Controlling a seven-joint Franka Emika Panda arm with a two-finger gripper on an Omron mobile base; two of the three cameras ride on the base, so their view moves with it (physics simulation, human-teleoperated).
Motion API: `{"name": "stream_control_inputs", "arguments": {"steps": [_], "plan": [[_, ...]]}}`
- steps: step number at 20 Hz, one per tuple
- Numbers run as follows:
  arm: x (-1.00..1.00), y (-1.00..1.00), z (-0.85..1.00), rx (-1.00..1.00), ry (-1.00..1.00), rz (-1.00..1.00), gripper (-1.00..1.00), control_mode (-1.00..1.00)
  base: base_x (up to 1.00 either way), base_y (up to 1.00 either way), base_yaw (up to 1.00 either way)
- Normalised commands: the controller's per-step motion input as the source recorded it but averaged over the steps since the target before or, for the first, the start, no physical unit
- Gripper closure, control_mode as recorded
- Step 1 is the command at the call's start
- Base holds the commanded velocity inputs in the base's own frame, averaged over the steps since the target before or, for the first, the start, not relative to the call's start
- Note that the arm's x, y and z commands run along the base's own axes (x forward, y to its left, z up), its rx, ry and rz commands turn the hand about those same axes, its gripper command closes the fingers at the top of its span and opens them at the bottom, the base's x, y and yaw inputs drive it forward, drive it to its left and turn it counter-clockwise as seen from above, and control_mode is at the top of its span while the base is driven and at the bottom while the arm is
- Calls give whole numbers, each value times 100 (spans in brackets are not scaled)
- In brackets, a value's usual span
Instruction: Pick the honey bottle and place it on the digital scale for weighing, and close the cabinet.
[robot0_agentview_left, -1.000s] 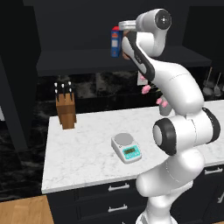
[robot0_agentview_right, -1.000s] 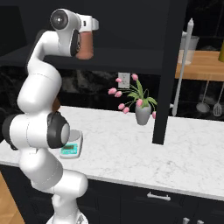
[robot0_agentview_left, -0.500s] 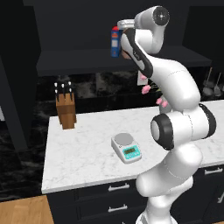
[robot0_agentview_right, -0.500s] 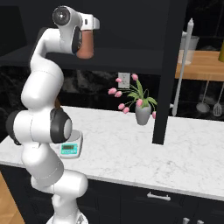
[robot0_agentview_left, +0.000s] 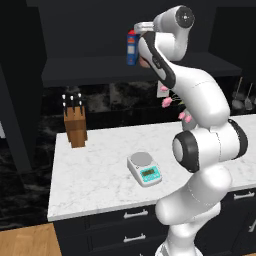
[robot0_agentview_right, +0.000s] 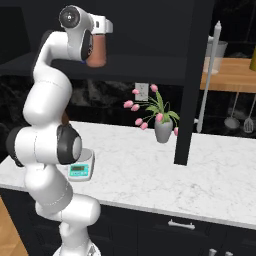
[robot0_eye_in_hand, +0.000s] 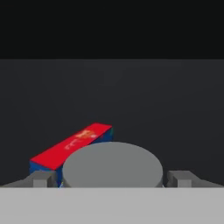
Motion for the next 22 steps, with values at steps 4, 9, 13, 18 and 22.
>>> {"name": "stream_control_inputs", "arguments": {"steps": [4, 9, 13, 18, 22], "plan": [[-34, 0, 6, 0, 0, 0, 100, -100, 0, 0, 0], [-52, -4, 10, 0, -1, 0, 100, -100, 0, 0, 0], [-55, 0, 15, 0, -2, 0, 100, -100, 0, 0, 0], [-58, 0, 30, 0, -8, 0, 100, -100, 0, 0, 0], [-74, 2, 28, 0, -6, 0, 100, -100, 0, 0, 0]]}}
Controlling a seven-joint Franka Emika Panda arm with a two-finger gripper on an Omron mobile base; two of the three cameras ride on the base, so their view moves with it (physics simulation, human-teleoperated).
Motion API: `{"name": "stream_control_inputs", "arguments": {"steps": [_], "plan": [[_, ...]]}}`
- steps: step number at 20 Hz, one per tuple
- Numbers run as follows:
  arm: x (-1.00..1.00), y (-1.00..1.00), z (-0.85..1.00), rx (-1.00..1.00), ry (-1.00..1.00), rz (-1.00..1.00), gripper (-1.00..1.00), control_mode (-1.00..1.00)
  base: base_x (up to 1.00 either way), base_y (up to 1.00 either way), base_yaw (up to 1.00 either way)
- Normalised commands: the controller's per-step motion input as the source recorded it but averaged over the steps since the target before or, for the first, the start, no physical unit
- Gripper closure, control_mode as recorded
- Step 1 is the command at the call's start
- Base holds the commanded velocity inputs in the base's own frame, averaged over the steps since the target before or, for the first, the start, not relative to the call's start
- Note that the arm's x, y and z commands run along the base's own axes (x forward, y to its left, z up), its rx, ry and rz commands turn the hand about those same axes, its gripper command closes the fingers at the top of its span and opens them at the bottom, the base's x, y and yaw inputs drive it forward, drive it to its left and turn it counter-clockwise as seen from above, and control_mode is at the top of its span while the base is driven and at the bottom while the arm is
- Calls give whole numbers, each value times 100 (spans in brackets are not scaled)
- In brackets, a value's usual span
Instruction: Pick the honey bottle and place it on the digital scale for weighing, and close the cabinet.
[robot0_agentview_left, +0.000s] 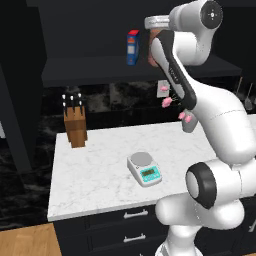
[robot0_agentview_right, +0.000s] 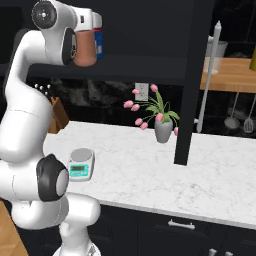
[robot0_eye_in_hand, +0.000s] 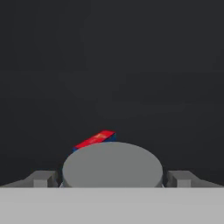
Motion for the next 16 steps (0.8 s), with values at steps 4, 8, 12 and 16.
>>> {"name": "stream_control_inputs", "arguments": {"steps": [4, 8, 12, 16], "plan": [[-96, 0, 4, 0, 0, 0, 100, -100, 0, 0, 0], [-100, 0, -1, 0, 0, 0, 100, -100, 0, 0, 0], [-100, 0, -5, 0, 0, 0, 100, -100, 0, 0, 0], [-100, -2, -90, 0, -2, 0, 100, -100, 0, 0, 0]]}}
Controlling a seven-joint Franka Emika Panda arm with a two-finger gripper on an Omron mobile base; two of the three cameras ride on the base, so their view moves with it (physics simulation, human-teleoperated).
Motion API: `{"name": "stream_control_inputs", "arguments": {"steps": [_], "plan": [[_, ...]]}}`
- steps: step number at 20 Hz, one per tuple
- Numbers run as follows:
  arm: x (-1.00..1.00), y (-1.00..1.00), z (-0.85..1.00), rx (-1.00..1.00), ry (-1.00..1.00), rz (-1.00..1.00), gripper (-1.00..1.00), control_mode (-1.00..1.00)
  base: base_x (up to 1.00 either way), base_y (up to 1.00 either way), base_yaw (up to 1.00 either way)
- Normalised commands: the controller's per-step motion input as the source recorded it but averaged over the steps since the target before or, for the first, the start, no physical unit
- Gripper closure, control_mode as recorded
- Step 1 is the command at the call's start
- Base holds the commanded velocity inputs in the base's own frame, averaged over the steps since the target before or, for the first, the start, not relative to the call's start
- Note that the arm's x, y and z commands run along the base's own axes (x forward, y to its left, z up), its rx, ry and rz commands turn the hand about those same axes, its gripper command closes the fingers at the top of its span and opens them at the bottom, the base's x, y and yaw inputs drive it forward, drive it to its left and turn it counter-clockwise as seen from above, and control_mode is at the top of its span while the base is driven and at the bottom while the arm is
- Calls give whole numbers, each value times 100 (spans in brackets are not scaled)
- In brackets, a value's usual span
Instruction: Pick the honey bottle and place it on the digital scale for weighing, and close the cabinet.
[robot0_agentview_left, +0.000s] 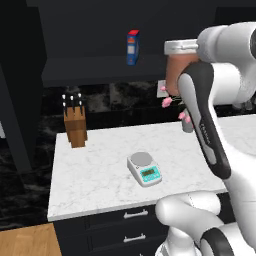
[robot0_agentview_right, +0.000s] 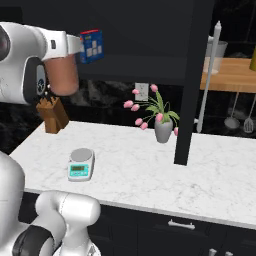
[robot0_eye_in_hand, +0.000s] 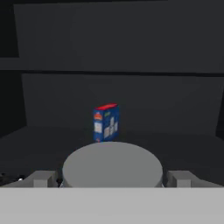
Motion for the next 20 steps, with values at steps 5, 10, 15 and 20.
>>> {"name": "stream_control_inputs", "arguments": {"steps": [5, 10, 15, 20], "plan": [[-89, -22, -100, 3, -1, 13, 100, -100, 0, 0, 0], [-7, -13, -100, 11, -1, 30, 100, -100, 0, 0, 0], [39, 0, -94, 10, 0, 29, 100, -100, 0, 0, 0], [90, 7, -78, 4, 8, 16, 100, -100, 0, 0, 0]]}}
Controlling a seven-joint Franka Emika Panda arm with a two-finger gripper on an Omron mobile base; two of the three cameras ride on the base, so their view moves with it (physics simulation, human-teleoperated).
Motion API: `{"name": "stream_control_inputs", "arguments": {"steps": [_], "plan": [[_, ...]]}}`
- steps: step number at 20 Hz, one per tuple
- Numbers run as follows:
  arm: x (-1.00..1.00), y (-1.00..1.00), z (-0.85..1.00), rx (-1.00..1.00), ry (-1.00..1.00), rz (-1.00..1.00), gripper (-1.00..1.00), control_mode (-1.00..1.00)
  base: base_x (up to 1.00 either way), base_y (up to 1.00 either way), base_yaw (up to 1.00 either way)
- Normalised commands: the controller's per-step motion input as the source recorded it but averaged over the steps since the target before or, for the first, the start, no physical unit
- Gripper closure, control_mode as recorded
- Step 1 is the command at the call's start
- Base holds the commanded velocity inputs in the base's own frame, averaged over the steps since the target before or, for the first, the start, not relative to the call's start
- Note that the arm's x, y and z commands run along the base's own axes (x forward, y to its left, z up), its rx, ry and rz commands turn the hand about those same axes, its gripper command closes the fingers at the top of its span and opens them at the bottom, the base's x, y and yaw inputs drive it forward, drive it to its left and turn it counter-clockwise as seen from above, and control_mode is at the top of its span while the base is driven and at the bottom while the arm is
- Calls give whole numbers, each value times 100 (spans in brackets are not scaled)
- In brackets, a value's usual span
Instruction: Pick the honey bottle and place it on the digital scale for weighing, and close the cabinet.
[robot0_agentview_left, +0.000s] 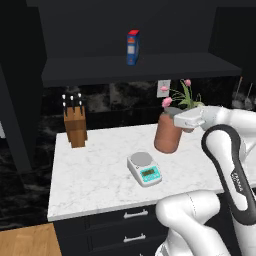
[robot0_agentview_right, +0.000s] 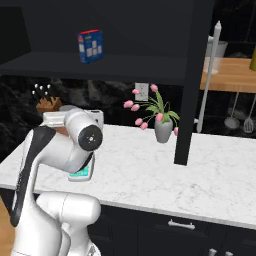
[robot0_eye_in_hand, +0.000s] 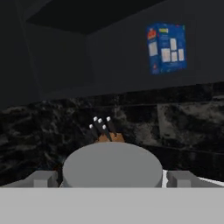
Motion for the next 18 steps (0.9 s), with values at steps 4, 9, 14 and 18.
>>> {"name": "stream_control_inputs", "arguments": {"steps": [4, 9, 14, 18], "plan": [[91, 0, -67, 0, 4, 15, 100, -100, 0, 0, 0], [71, 21, -56, -6, -3, 11, 100, -100, 0, 0, 0], [65, 28, -28, -9, -2, 9, 100, -100, 0, 0, 0], [29, 16, -31, -9, -4, 7, 100, -100, 0, 0, 0]]}}
